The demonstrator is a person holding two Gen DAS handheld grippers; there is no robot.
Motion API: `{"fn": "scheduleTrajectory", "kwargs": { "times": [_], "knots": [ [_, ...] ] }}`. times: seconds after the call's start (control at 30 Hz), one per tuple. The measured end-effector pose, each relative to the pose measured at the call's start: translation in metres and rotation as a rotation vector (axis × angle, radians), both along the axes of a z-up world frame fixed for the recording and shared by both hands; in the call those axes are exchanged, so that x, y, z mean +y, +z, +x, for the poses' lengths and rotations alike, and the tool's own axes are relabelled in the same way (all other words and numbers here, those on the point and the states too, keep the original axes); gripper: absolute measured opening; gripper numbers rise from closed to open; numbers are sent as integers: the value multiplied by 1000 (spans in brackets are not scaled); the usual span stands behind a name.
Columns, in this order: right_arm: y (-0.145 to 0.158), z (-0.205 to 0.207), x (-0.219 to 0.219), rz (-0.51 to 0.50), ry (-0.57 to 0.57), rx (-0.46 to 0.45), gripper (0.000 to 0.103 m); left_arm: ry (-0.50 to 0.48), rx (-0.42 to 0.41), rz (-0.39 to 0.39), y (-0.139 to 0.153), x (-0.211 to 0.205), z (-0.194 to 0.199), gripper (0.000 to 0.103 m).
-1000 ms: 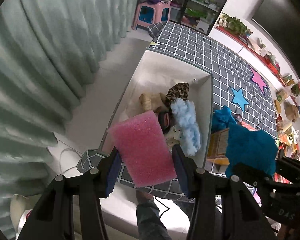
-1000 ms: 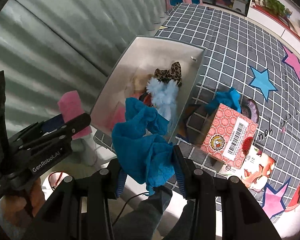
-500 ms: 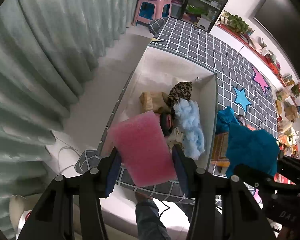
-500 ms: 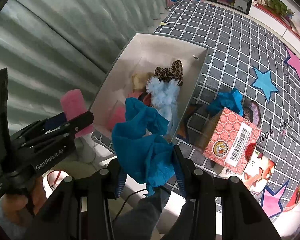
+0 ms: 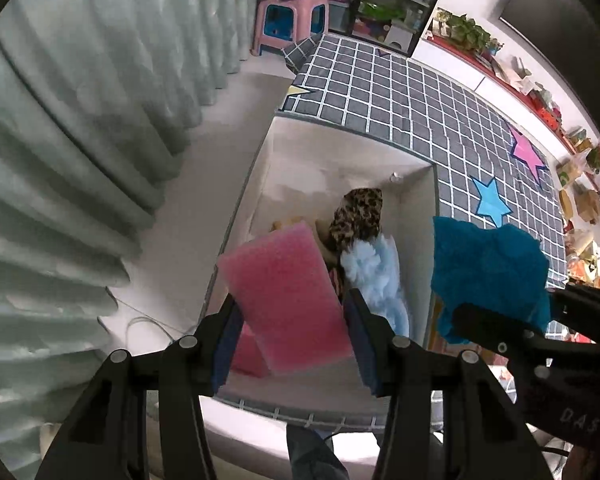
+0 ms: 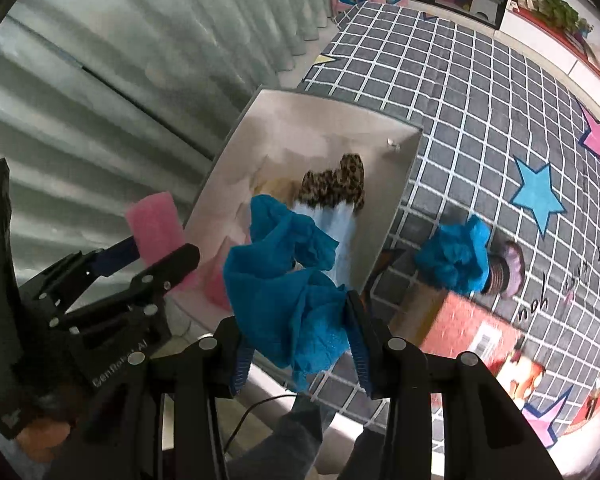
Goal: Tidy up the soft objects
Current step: 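Lower both tools into the box and open them to drop the items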
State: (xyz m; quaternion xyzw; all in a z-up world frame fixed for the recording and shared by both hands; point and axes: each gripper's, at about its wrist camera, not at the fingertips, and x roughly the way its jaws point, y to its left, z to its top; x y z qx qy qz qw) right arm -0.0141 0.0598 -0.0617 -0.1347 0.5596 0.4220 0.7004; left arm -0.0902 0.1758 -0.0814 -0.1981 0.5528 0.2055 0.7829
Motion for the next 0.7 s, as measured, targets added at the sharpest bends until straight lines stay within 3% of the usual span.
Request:
{"fn": "scheduleTrajectory", "kwargs": {
  "times": [0.7],
  "knots": [
    [-26,64,38,-24,-21,62,43,46,76,-9,-36,23,57,55]
  ]
}}
